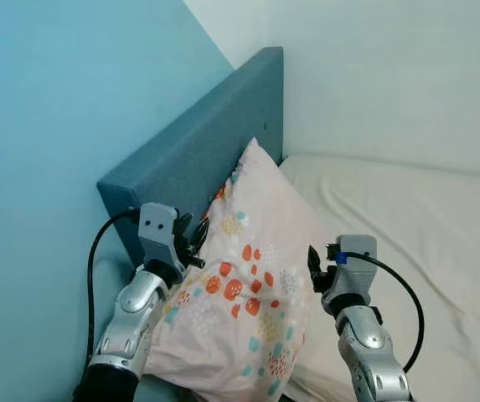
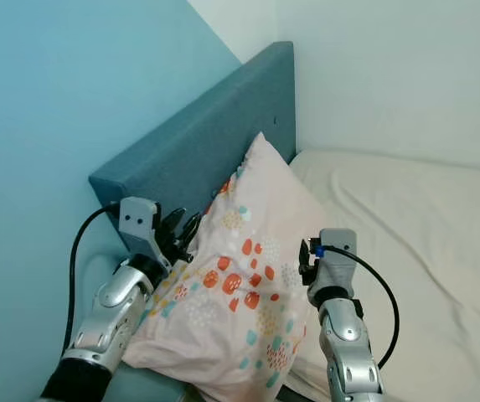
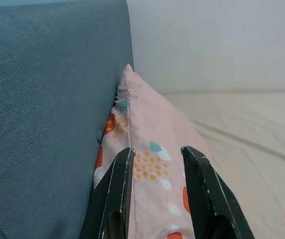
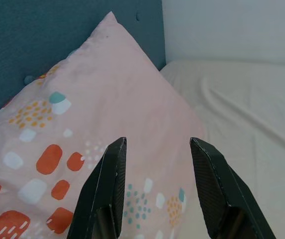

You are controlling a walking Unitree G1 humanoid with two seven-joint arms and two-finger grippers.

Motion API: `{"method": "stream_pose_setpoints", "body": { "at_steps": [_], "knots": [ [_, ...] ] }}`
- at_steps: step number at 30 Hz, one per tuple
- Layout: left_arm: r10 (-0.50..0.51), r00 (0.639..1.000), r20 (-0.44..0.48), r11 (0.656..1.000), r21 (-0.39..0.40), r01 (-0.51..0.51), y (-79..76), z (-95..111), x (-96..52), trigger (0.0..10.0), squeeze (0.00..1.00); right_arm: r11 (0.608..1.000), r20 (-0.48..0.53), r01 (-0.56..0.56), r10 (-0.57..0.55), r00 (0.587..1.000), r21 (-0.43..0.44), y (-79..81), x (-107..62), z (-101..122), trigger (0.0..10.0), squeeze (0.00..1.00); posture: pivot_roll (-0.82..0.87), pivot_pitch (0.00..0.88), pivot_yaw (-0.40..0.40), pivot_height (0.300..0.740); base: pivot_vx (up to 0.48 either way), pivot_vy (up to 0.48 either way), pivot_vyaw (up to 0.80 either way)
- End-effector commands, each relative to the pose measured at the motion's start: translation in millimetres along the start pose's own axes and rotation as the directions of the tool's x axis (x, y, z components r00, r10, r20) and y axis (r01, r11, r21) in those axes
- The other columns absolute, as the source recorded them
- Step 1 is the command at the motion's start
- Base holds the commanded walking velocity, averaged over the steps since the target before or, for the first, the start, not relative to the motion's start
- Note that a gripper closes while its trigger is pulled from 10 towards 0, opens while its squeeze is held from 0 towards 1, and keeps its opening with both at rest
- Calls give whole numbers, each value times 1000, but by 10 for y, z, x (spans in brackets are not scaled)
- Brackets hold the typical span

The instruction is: Clean up the room

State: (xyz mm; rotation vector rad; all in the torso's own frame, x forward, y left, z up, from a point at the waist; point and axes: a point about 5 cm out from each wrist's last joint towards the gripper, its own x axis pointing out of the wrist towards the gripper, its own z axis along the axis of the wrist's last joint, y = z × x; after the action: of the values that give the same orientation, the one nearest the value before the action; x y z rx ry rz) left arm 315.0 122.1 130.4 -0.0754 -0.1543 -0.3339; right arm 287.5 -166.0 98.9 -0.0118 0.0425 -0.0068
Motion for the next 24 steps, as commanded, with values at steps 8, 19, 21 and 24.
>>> {"method": "stream_pose_setpoints", "body": {
  "at_steps": [8, 19, 21, 24],
  "knots": [
    [-161, 987, -17, 985, 65, 161, -145, 50, -68, 10000, 0, 1000, 3, -9, 9, 1000, 17, 15, -14, -25, 10000, 0, -20, 45, 66, 684, 0, 0, 0],
    [-240, 971, -19, 966, 94, 240, -245, 101, -97, 10000, 0, 1000, -7, -2, 2, 1000, 22, -13, -11, -53, 10000, 0, -21, 39, 69, 644, 0, 0, 0],
    [-239, 971, -19, 966, 95, 240, -245, 104, -98, 10000, 0, 1000, -8, -2, 3, 1000, 23, -13, -11, -57, 10000, 0, -21, 39, 69, 639, 0, 0, 0],
    [-233, 972, -18, 968, 95, 233, -238, 113, -97, 10000, 0, 1000, -10, -5, 5, 1000, 24, -13, -11, -63, 10000, 0, -21, 37, 68, 624, 0, 0, 0]
  ]
}}
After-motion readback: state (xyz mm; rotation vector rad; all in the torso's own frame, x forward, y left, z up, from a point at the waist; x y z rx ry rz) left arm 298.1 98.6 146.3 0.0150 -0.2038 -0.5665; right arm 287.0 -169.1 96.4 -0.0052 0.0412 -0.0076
